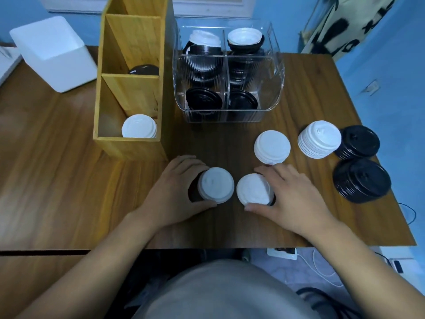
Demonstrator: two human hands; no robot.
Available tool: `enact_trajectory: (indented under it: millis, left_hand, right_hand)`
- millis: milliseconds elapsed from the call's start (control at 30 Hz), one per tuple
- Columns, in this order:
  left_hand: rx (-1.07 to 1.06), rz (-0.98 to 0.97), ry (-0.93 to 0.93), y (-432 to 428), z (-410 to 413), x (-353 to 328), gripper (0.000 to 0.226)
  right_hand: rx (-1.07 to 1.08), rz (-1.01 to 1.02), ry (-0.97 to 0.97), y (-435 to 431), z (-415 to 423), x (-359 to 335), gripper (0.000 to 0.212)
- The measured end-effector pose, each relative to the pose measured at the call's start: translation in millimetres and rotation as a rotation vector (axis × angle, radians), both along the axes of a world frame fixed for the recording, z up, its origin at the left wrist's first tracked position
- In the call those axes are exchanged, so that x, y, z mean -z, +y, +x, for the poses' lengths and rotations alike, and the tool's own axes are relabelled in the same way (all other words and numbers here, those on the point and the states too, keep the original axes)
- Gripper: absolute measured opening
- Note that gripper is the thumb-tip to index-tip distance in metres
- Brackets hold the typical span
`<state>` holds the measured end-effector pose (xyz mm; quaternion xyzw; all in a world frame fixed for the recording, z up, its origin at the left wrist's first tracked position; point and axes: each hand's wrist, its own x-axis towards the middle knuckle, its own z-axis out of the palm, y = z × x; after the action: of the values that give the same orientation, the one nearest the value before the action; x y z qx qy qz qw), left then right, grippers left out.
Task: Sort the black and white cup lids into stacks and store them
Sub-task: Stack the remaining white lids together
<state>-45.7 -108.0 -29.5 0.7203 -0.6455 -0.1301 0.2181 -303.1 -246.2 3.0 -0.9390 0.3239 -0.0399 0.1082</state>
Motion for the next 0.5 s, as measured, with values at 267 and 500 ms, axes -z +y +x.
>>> enact_trajectory:
  millis: [267,500]
  left_hand:
    - [-0.006,-0.049,-0.016,-0.9,-3.8,13.0,0.083]
    - [0.001,-0.074,-0.005,-4.0,-2.3,14.6,0.085]
  right_hand:
    - [-0.195,0.332,-0.063,-4.9,-11.2,-0.1,0.089]
    - [-0.029,0.239,-0.225,2.5,5.9,-1.0,0.083]
